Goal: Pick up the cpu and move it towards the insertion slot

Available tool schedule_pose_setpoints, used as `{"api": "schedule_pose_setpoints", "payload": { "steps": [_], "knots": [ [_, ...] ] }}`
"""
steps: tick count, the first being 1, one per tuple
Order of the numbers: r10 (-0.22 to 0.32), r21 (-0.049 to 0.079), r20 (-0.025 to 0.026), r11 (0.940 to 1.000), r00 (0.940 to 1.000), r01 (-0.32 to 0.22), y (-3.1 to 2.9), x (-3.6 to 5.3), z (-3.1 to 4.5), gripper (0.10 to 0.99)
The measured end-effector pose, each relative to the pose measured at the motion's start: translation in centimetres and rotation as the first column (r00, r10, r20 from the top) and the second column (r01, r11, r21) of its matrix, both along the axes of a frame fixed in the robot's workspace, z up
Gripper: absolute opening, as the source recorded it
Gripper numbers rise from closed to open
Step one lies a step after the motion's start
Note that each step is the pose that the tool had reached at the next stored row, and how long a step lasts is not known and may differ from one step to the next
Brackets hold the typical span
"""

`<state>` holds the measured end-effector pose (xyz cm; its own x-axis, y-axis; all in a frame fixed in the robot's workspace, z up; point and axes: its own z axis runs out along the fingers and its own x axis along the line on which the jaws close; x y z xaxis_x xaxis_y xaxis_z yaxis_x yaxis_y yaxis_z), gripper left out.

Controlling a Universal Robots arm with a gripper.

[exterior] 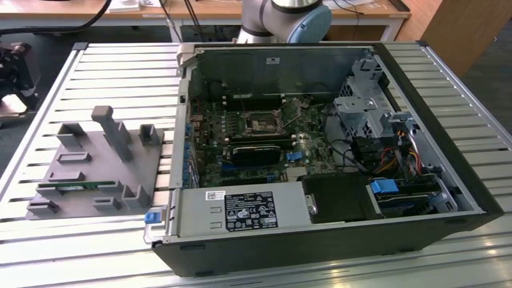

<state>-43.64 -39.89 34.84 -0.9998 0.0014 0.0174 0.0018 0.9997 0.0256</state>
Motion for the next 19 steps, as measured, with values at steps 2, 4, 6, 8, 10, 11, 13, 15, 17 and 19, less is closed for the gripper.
{"api": "schedule_pose_setpoints", "payload": {
  "steps": [2,4,6,8,10,11,13,15,17,19],
  "knots": [
    [0.0,0.0,0.0,1.0,1.0,0.0,0.03,0.0,0.34,0.541],
    [0.0,0.0,0.0,1.0,1.0,0.0,0.06,0.0,0.67,0.541],
    [0.0,0.0,0.0,1.0,1.0,0.0,0.08,0.0,1.06,0.541],
    [0.0,0.0,-0.0001,1.0,1.0,0.0,0.09,0.0,1.4,0.541],
    [0.0,0.0,0.0,1.0,1.0,0.0,0.1,0.0,1.66,0.541],
    [0.0,0.0,0.0,1.0,1.0,0.0,0.11,0.0,1.81,0.541],
    [0.0,-0.001,0.0,1.0,1.0,0.0,0.13,0.0,2.2,0.541],
    [0.0,0.0,0.0,1.0,1.0,0.0,0.14,0.0,2.56,0.541],
    [0.0,-0.001,0.0,1.0,1.0,0.0,0.16,0.0,2.89,0.541],
    [0.0,0.0,0.0,1.0,1.0,0.0,0.18,0.0,3.25,0.541]
  ]
}}
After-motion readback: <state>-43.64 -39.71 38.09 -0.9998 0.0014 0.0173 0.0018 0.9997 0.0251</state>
